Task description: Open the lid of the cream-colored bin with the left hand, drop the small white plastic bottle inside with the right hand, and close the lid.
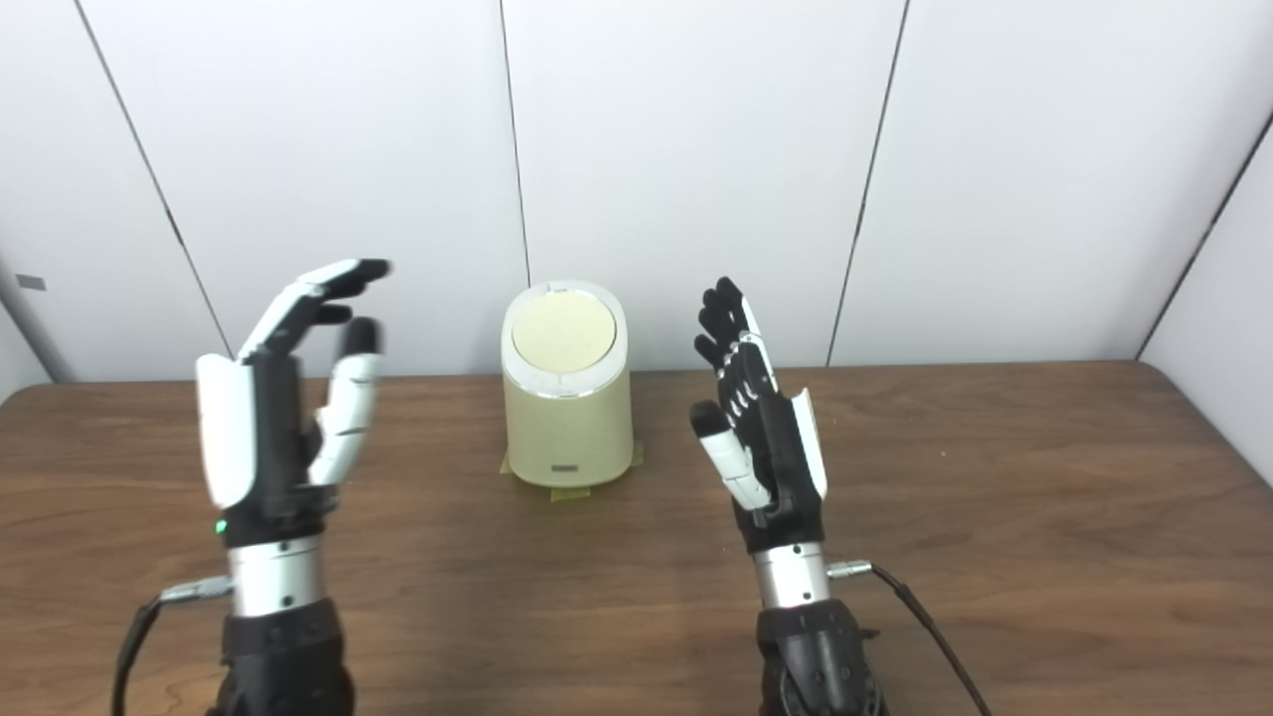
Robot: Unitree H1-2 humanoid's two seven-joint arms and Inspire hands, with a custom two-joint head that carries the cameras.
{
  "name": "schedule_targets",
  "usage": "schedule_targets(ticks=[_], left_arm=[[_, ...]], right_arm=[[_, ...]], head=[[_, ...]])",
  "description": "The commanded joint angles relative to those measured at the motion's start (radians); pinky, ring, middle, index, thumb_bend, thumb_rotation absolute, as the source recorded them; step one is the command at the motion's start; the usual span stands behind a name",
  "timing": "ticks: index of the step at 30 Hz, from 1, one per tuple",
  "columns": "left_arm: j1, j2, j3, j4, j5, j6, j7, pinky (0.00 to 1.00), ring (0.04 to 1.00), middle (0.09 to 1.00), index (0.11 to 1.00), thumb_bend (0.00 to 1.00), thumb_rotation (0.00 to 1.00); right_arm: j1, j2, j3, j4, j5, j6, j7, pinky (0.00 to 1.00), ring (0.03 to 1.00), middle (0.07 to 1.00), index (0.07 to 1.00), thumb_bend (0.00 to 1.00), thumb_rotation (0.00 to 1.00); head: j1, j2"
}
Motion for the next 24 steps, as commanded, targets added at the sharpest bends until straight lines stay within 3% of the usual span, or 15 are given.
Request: schedule_targets(ticks=[1,3,7,10,14,19,24], left_arm=[[-0.016,-0.002,0.007,-0.044,-0.101,-0.045,-0.035,0.71,0.793,0.803,0.784,0.22,0.83],[0.003,-0.009,0.009,-0.053,-0.169,-0.034,-0.064,0.72,0.8,0.813,0.794,0.23,0.75],[0.029,-0.012,0.015,-0.066,-0.258,-0.035,-0.107,0.73,0.802,0.822,0.802,0.27,0.63],[0.04,-0.008,0.019,-0.054,-0.263,-0.053,-0.126,0.74,0.807,0.828,0.808,0.29,0.6],[0.042,-0.011,0.031,-0.037,-0.278,-0.066,-0.139,0.73,0.8,0.823,0.801,0.28,0.54],[0.066,-0.015,0.017,-0.048,-0.273,-0.066,-0.166,0.72,0.801,0.826,0.804,0.28,0.53],[0.093,-0.039,-0.002,-0.047,-0.212,-0.105,-0.163,0.7,0.788,0.809,0.792,0.27,0.49]], right_arm=[[-0.03,-0.005,-0.008,-0.068,0.007,0.005,0.006,0.9,0.933,0.939,0.929,0.48,0.8],[-0.028,-0.013,-0.012,-0.092,-0.01,0.015,0.005,0.86,0.918,0.926,0.901,0.34,0.78],[-0.014,-0.014,-0.02,-0.147,-0.004,0.052,0.004,0.81,0.879,0.889,0.861,0.28,0.7],[-0.006,-0.015,-0.025,-0.174,-0.008,0.076,0.001,0.77,0.843,0.862,0.847,0.28,0.64],[-0.006,-0.013,-0.034,-0.17,-0.019,0.057,-0.008,0.71,0.801,0.83,0.82,0.29,0.57],[-0.014,-0.032,-0.044,-0.108,-0.04,-0.056,-0.013,0.65,0.724,0.743,0.723,0.32,0.37],[0.01,-0.023,-0.041,-0.121,-0.069,-0.056,-0.022,0.66,0.707,0.727,0.707,0.35,0.38]], head=[[-0.002,0.001],[-0.005,0.002],[-0.004,0.008],[0.004,0.005],[0.004,-0.001],[0.0,-0.023],[0.011,-0.053]])
